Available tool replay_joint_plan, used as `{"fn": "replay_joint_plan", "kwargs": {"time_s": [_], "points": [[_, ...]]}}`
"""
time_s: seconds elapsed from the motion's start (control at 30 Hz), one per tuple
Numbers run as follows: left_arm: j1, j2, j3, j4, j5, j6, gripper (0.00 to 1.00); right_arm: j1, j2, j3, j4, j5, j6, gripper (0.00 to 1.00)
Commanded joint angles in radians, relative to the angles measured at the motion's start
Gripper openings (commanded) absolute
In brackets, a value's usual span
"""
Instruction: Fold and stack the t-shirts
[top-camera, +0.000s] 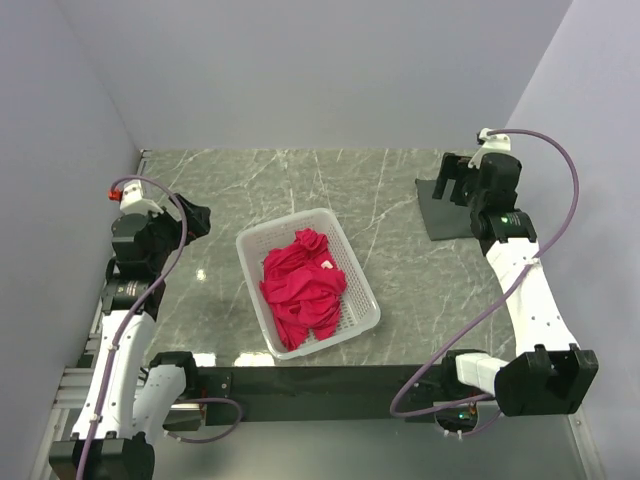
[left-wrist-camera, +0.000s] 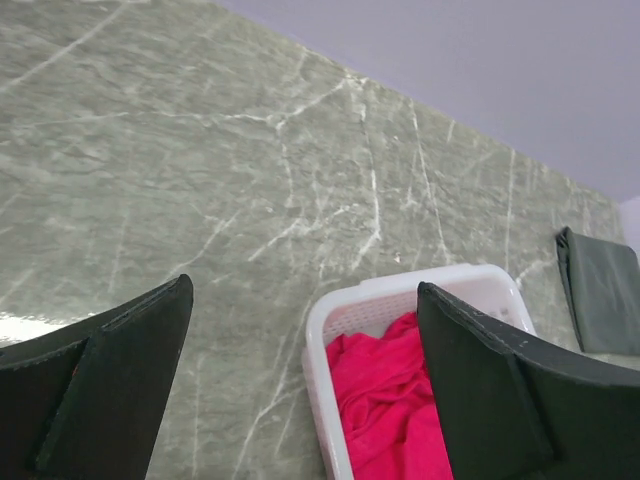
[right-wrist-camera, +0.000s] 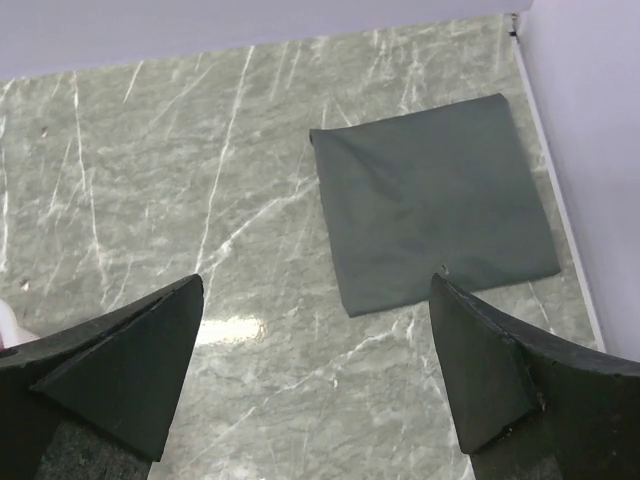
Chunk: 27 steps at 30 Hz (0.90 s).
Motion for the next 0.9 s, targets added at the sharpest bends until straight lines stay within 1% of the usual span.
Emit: {"fn": "replay_joint_plan", "kwargs": {"time_s": [0.0, 0.03, 0.07, 0.1, 0.17, 0.2, 0.23, 0.27, 0.3, 0.37, 0.4, 0.43, 0.5, 0.57, 0.6, 0.67, 0.7, 0.87], "points": [[0.003, 0.013, 0.048, 0.066, 0.087, -0.019, 0.99, 0.024, 0.01, 0.05, 0.038, -0.057, -0.041, 1.0], [0.003, 0.022, 0.048, 0.066, 0.112, -0.022, 0.99, 0.04, 0.016, 0.058, 0.035, -0.111, -0.063, 1.0], [0.001, 0.025, 0.049, 0.066, 0.119, -0.023, 0.99, 0.053, 0.021, 0.064, 0.012, -0.277, -0.125, 1.0], [0.003, 0.029, 0.048, 0.066, 0.129, -0.026, 0.99, 0.093, 0.03, 0.071, -0.009, -0.362, -0.255, 1.0], [0.003, 0.031, 0.035, 0.073, 0.147, -0.04, 1.0, 0.162, 0.047, 0.078, -0.058, -0.502, -0.401, 1.0], [0.001, 0.031, 0.031, 0.077, 0.155, -0.043, 0.99, 0.193, 0.073, 0.082, -0.124, -0.593, -0.555, 1.0], [0.001, 0.031, 0.025, 0.077, 0.164, -0.046, 0.99, 0.231, 0.088, 0.099, -0.168, -0.634, -0.628, 1.0], [0.001, 0.031, 0.018, 0.073, 0.175, -0.054, 0.99, 0.288, 0.128, 0.113, -0.251, -0.657, -0.688, 1.0], [0.001, 0.03, 0.015, 0.068, 0.178, -0.055, 0.99, 0.319, 0.148, 0.128, -0.282, -0.678, -0.762, 1.0], [0.0, 0.025, 0.008, 0.057, 0.184, -0.066, 0.99, 0.368, 0.191, 0.186, -0.336, -0.726, -0.814, 1.0], [0.001, 0.022, 0.003, 0.047, 0.184, -0.071, 0.99, 0.377, 0.24, 0.208, -0.371, -0.761, -0.834, 1.0], [0.001, 0.019, 0.002, 0.04, 0.188, -0.074, 0.99, 0.385, 0.265, 0.246, -0.371, -0.806, -0.83, 1.0], [0.0, 0.014, -0.008, 0.013, 0.193, -0.086, 0.99, 0.429, 0.343, 0.286, -0.377, -0.811, -0.829, 1.0], [0.001, -0.001, -0.021, -0.006, 0.189, -0.098, 1.0, 0.471, 0.393, 0.338, -0.382, -0.766, -0.833, 1.0], [0.001, -0.009, -0.029, -0.015, 0.185, -0.104, 0.99, 0.516, 0.442, 0.354, -0.388, -0.752, -0.842, 1.0], [0.001, -0.033, -0.055, -0.029, 0.19, -0.121, 0.99, 0.555, 0.486, 0.392, -0.41, -0.729, -0.848, 1.0], [0.0, -0.041, -0.063, -0.032, 0.189, -0.127, 1.0, 0.595, 0.519, 0.401, -0.419, -0.725, -0.867, 1.0], [0.001, -0.082, -0.077, -0.088, 0.161, -0.146, 0.99, 0.702, 0.579, 0.349, -0.424, -0.647, -0.934, 1.0]]}}
